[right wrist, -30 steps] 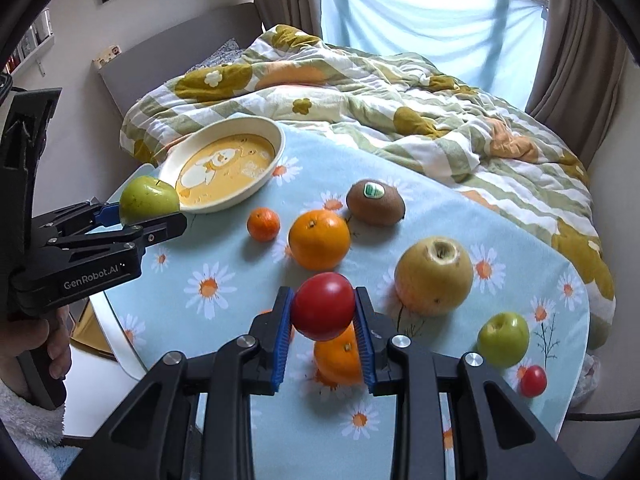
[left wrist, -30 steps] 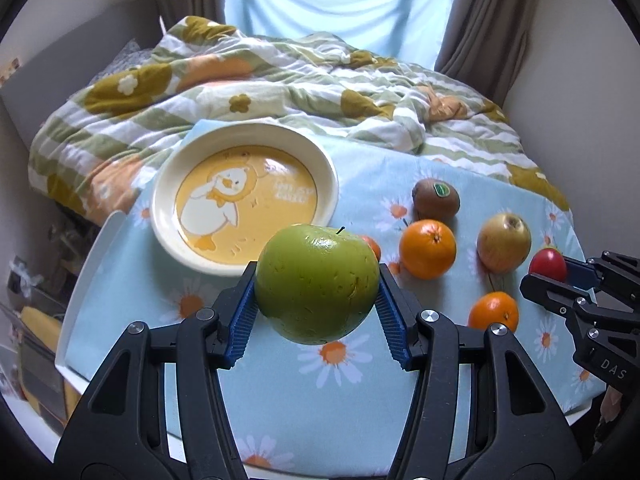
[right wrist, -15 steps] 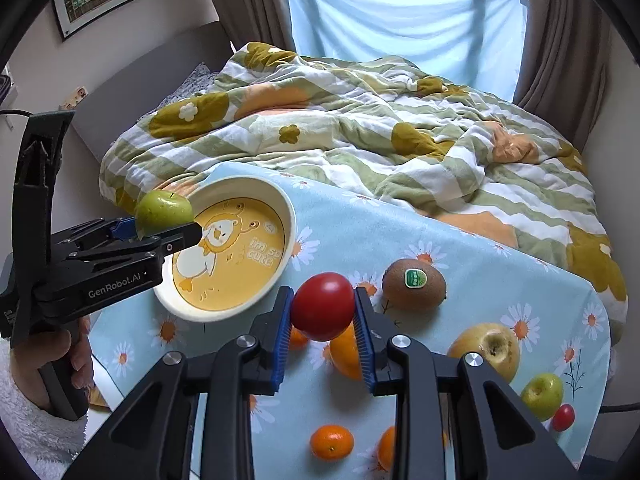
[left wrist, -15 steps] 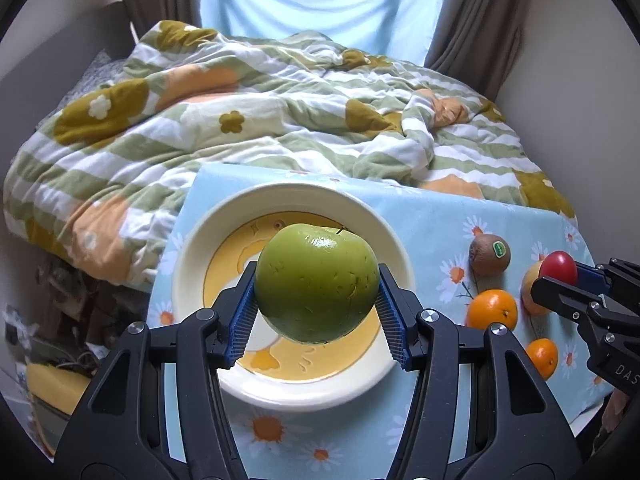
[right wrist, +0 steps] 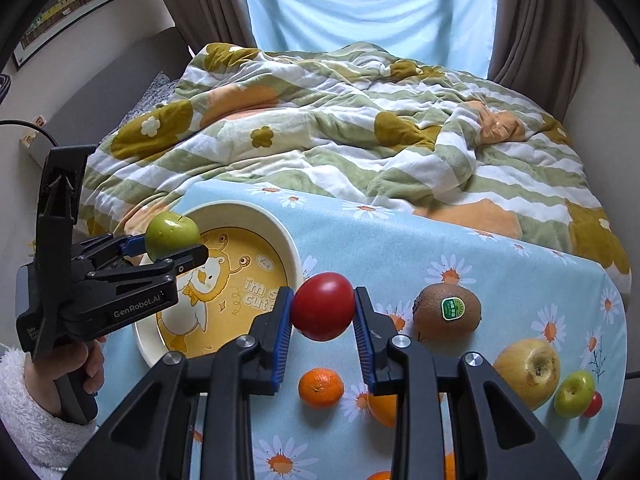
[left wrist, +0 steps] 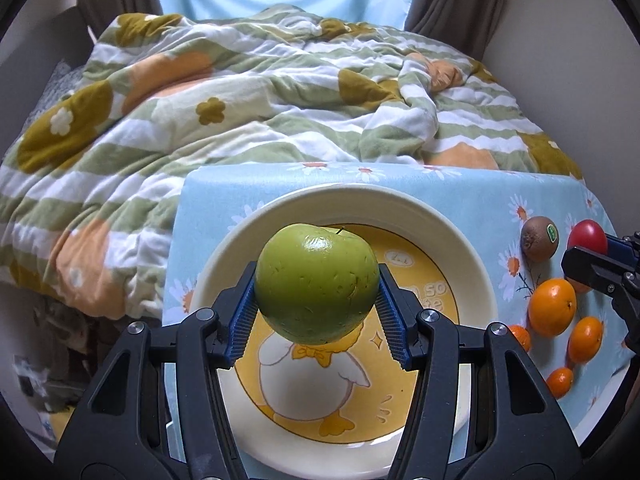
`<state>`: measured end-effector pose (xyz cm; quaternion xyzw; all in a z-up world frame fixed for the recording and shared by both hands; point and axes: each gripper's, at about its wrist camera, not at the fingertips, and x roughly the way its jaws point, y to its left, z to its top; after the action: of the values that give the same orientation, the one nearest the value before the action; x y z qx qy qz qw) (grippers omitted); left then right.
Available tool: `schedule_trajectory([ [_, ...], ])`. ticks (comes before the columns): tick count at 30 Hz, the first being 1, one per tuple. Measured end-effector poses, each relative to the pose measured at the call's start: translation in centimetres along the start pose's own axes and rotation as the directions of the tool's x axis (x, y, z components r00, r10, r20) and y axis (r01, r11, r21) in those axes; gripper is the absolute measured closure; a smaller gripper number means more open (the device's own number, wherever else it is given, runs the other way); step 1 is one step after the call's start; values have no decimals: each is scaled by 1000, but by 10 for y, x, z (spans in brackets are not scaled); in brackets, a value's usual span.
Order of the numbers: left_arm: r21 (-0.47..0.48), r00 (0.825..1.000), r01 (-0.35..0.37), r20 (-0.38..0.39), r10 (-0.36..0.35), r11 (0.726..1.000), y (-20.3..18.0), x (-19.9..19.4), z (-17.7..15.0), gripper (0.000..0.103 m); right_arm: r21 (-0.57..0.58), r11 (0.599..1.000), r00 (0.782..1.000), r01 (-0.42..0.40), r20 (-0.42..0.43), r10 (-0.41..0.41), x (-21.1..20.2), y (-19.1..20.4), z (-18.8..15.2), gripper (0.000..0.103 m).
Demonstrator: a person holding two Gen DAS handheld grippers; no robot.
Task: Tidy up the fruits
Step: 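Carry the green apple into the duck bowl with the left tool while the right tool carries the tomato, then release the apple in the bowl while the right tool drops the tomato beside it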
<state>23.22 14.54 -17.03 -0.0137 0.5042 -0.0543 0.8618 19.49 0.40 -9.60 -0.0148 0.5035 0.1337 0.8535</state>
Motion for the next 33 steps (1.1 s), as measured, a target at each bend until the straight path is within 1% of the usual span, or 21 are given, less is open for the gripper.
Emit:
schedule_trajectory([
  [7,49,1000,20,-5,-20,999,0,14,8,41,44,998,999,36,-7,-35,3,0,1,76],
  [9,57,1000,18,5,-19,998,1,13,9,23,55,998,999,44,-8,-44,3,1,0,76],
  [10,60,1000,10,19,-11,998,0,11,9,0,61,997,999,49,-8,-48,3,1,0,76],
  [12,69,998,17,57,-20,997,0,3,9,0,76,996,999,53,-7,-52,1,0,0,76],
  [13,77,998,23,54,-27,997,-1,2,9,0,80,995,999,54,-6,-54,1,-1,1,76],
  [15,86,999,10,43,-13,996,-2,0,8,0,85,995,998,55,-4,-55,-1,-1,0,76],
  [17,80,999,10,40,-13,997,-2,-3,5,0,83,995,999,49,-6,-48,-1,-2,0,76],
  [22,33,999,-8,34,7,999,0,-15,-6,0,40,999,1000,12,-5,-12,-1,0,4,76],
  [27,-17,999,-31,37,31,999,3,-31,-17,0,-5,998,998,-55,-17,55,4,4,13,76],
  [33,-85,997,-65,39,68,994,8,-46,-31,0,-94,988,992,-121,-33,118,17,17,24,76],
])
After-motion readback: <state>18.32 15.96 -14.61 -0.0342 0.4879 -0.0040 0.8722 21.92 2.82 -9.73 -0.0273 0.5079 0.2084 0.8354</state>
